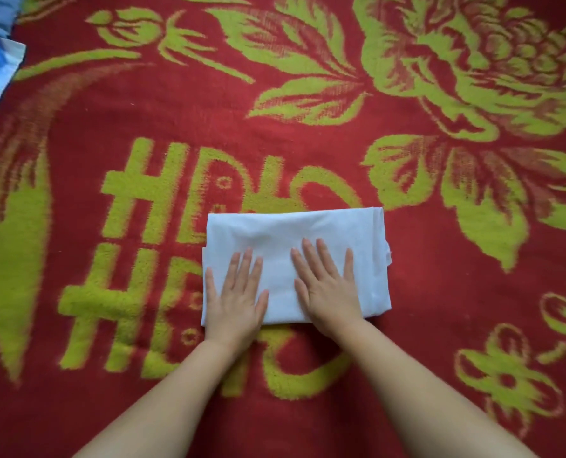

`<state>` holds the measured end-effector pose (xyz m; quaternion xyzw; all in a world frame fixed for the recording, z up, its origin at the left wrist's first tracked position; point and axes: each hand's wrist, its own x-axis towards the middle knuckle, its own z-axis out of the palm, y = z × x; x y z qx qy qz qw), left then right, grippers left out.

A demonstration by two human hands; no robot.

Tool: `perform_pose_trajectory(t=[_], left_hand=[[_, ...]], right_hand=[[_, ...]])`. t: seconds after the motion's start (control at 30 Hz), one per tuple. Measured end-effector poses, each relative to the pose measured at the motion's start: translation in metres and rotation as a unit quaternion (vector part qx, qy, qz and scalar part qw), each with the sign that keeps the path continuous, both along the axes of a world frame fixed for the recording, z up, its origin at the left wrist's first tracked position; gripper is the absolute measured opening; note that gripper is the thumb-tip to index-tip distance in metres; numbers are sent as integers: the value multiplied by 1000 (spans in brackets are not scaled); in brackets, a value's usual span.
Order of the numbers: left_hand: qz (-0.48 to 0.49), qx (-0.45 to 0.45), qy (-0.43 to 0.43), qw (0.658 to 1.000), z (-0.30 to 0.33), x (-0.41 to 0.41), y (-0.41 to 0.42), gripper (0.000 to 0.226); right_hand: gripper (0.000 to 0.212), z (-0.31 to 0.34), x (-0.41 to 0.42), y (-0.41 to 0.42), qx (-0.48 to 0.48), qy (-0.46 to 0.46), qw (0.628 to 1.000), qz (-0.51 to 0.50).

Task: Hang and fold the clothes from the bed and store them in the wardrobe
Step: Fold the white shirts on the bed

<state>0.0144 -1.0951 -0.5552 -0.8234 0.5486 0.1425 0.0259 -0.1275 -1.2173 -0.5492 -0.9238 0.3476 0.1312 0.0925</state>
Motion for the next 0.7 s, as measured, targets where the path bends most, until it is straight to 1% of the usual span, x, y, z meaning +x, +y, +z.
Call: perform_pose_trajectory(t=[0.03,0.1,0.2,0.27,0.3,0.37,0.4,0.43,0.47,0.53,0.63,0.7], left_hand=[[1,2,-3,1000,-2,8,8,60],[7,5,6,1000,-4,19,28,61],[4,17,9,1000,5,36,46,65],[-3,-4,1,1000,15,40,47,65],[-12,-22,0,1000,21,37,45,67],[-67,-49,-1,997,28,22,39,76],[-103,-45,-2,994,30,10,35,82],[-126,-27,2,992,31,-2,31,90],[-130,-5,7,991,31,-12,26,97],[-106,20,-10,994,25,-19,17,100],[-88,21,-38,995,17,-12,2,95],[-83,32,-32,996,10,-3,-2,93]], right_hand=[[60,0,-8,-8,5,8,1000,2],[59,-1,-30,-18,14,28,999,-24],[55,7,-58,-34,1,75,991,-107],[57,20,-66,-36,-3,66,989,-129],[59,29,-65,-31,-1,42,993,-110],[73,43,-58,-9,19,-9,1000,-17],[82,45,-55,5,28,-11,999,37],[89,46,-52,18,38,13,997,63],[93,44,-50,28,39,43,996,61],[95,33,-43,30,32,55,998,18],[83,13,-34,15,37,34,998,-22],[78,5,-29,7,46,42,998,-33]])
